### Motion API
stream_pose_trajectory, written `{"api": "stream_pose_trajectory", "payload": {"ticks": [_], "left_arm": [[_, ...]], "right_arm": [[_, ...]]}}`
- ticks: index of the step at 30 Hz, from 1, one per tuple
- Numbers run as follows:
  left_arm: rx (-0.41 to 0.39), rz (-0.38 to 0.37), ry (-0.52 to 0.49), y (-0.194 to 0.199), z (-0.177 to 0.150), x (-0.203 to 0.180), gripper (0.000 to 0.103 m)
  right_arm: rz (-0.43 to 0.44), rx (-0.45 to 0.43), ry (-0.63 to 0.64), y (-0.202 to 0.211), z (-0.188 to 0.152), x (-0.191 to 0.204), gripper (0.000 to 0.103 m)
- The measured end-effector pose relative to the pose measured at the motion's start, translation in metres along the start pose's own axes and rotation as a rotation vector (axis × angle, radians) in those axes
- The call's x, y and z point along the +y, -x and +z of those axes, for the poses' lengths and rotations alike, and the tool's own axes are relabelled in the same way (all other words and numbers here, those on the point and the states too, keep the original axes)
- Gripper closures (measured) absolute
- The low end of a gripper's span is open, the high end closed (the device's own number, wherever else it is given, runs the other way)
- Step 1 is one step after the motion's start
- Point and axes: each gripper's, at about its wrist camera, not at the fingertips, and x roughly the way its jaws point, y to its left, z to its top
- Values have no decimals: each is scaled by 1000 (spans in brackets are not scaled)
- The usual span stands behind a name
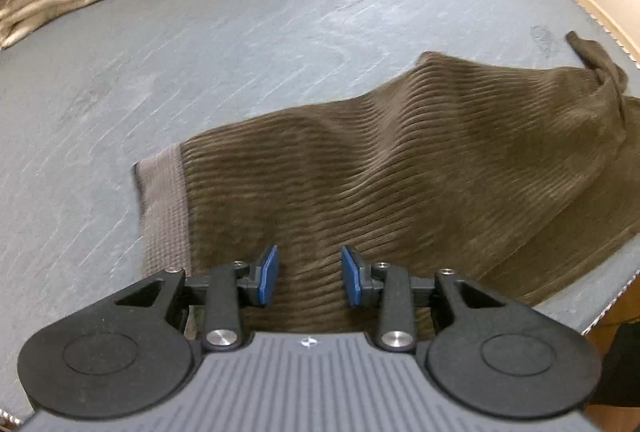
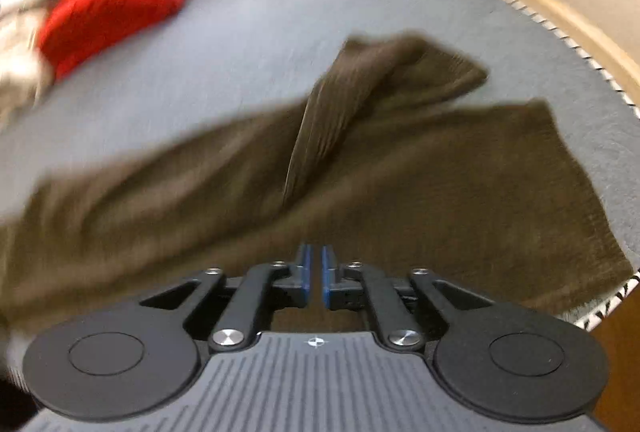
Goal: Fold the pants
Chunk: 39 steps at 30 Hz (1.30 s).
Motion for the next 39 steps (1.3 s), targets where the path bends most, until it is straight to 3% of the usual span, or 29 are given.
{"api": "stream_pose_trajectory", "payload": {"ticks": [2,3,5,7,16,18,19,25,28,30,33,35,37,39], "left_arm": [[44,-15,-26,-10,-2,-6,69],[85,3,-35,-19,-4,-7,70],[141,26,-56,-35,-12,-7,70],[129,35,-104,-37,-14,-12,70],[112,2,-78,-41,-20,-8,70],[119,0,-74,-41,-19,-8,70],[121,1,-75,-41,-19,-8,70],[136,12,-78,-41,-17,-8,70],[140,23,-80,-43,-16,-9,70],[138,29,-90,-43,-17,-11,70],[135,36,-99,-41,-17,-12,70],[140,41,-97,-41,-17,-14,70],[149,52,-86,-41,-13,-16,70],[155,67,-85,-43,-10,-20,69]], "right_arm": [[-8,-70,-75,-7,11,-2,60],[-20,-81,-91,-14,18,-1,58],[-48,-109,-77,-30,32,5,58],[-64,-119,-98,-47,39,9,57],[-144,29,-59,-142,56,26,57],[-212,58,-13,-150,57,30,63],[-221,69,-10,-152,58,28,91],[-133,-21,-188,-82,62,2,95],[-121,-26,-220,-36,45,-16,95],[-125,21,-220,-16,28,-27,95],[-93,175,-270,-5,-10,-52,95],[-145,251,-271,-4,-30,-65,94],[-268,170,-228,8,-31,-74,91],[-300,10,-234,28,-22,-81,91]]}}
